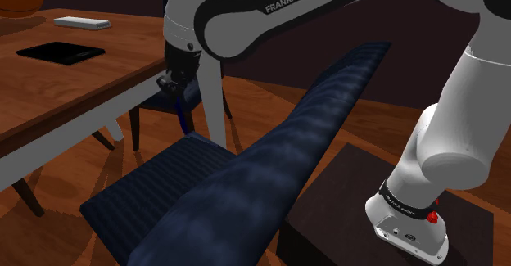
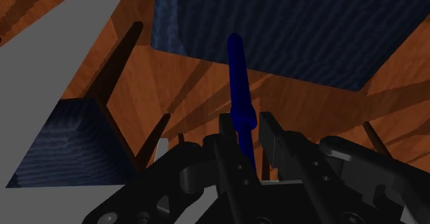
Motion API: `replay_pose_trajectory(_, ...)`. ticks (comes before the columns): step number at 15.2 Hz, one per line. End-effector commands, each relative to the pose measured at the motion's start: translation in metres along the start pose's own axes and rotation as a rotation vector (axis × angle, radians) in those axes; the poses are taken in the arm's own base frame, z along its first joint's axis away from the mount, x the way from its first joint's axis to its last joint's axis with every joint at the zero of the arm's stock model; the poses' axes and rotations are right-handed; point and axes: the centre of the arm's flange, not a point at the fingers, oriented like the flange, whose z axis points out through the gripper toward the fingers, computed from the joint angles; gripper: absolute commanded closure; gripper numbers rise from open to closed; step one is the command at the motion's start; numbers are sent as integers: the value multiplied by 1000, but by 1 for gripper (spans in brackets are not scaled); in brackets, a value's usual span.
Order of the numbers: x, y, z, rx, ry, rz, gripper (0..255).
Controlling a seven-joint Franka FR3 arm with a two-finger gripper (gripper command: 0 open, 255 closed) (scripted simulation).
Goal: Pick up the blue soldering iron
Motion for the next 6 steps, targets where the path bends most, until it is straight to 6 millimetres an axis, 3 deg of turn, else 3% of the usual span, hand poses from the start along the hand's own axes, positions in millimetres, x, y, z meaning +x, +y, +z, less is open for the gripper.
replay_pose_trajectory(1,11,0,-17,6,36,0,255)
replay_pose_trajectory(6,18,0,-32,6,36,0,255)
